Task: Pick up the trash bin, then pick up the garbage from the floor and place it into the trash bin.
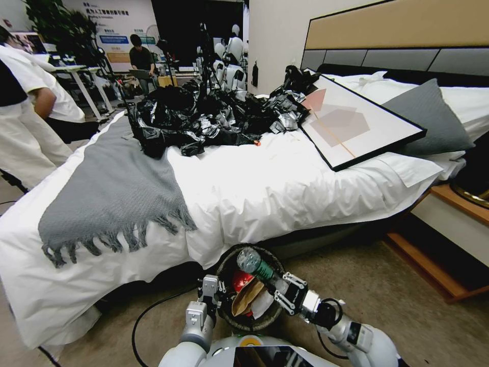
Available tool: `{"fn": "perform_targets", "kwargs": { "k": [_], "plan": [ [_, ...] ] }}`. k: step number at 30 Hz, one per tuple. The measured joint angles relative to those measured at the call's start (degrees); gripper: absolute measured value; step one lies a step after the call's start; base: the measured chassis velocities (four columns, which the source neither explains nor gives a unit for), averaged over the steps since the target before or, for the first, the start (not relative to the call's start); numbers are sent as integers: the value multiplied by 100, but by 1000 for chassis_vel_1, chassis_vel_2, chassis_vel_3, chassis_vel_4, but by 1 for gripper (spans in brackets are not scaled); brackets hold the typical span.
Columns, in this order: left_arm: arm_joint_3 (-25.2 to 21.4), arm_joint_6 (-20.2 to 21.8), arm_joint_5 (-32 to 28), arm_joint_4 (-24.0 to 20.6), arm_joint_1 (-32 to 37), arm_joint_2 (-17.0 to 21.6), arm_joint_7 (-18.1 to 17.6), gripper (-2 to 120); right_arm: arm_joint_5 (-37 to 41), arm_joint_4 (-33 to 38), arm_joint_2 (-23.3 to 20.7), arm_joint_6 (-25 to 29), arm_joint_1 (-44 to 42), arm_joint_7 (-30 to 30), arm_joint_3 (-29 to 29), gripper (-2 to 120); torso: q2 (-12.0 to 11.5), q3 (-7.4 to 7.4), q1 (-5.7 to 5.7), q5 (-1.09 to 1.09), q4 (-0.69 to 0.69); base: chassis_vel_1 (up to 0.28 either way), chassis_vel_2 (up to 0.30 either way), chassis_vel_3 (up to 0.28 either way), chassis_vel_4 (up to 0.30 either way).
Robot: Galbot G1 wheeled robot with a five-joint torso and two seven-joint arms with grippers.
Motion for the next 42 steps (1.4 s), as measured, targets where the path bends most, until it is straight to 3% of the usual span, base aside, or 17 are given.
{"fn": "perform_targets", "kwargs": {
  "k": [12,22,30,42],
  "plan": [
    [25,17,-11,-63,31,-18,-4,0,-105,-585,155,-3,262,95,-11,25,0,0,0,0,0,0,0,0,0],
    [99,24,-12,-86,64,-22,-9,0,-206,-709,255,-9,406,138,-22,58,0,0,0,0,0,0,0,0,0],
    [130,30,-29,-86,56,-23,-10,0,-211,-670,211,-18,408,155,19,92,0,0,0,1,0,0,0,0,0],
    [125,30,-38,-68,55,-17,-9,0,-184,-138,217,91,200,179,110,114,0,0,0,0,0,0,0,0,0]
  ]
}}
